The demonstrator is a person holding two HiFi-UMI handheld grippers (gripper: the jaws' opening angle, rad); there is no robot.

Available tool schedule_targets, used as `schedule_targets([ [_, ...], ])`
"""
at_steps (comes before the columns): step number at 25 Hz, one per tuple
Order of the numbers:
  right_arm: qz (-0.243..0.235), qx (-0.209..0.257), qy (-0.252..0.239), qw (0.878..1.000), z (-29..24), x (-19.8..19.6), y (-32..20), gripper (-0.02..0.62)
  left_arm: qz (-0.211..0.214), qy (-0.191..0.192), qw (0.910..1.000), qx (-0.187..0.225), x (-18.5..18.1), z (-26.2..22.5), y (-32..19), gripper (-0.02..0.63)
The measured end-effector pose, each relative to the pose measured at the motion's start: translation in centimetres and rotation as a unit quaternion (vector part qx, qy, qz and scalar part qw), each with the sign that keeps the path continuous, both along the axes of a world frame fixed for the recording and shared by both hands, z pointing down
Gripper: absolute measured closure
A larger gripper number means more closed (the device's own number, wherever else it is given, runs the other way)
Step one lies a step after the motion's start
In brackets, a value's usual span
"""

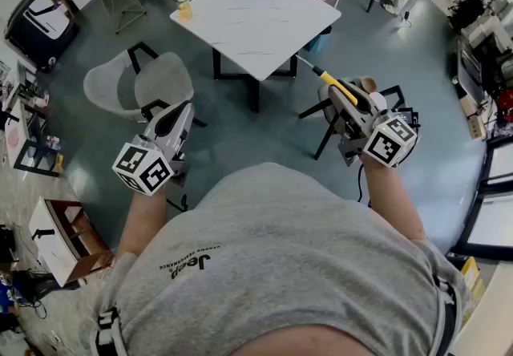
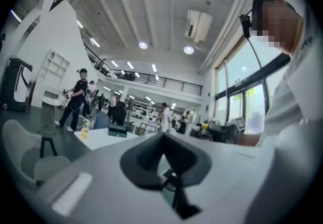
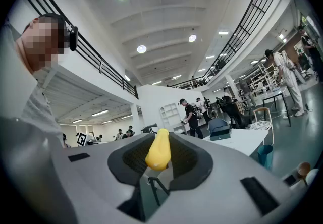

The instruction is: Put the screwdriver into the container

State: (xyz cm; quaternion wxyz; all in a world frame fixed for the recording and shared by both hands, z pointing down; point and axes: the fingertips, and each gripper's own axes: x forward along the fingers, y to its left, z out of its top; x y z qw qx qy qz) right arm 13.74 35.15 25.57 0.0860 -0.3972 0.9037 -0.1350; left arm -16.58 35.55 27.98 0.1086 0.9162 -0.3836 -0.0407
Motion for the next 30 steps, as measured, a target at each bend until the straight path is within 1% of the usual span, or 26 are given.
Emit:
schedule_targets([
  [6, -0.001, -0.002, -0.005, 1.000, -0.2, 0.2, 0.1, 0.510, 0.002, -0.001, 1.0000, -0.001, 0.3, -0.4, 0.0, 0.603],
  [10, -0.002, -0.003, -0.011, 1.000, -0.1, 1.0, 0.1, 0.511, 0.005, -0.004, 1.0000, -0.003, 1.5, -0.4, -0.2, 0.603],
  [16, 0.009, -0.007, -0.042, 0.999, -0.1, 3.3, 0.1, 0.509, 0.012, -0.009, 0.9999, -0.003, 3.5, -0.5, -0.3, 0.603],
  [23, 0.000, 0.005, -0.045, 0.999, -0.5, 6.7, 1.2, 0.509, 0.021, -0.013, 0.9997, 0.001, 7.6, -1.2, -0.3, 0.603],
  [30, -0.002, 0.008, -0.056, 0.998, -0.4, 12.2, 2.9, 0.509, 0.035, -0.018, 0.9992, 0.001, 13.7, -1.6, 0.5, 0.603],
])
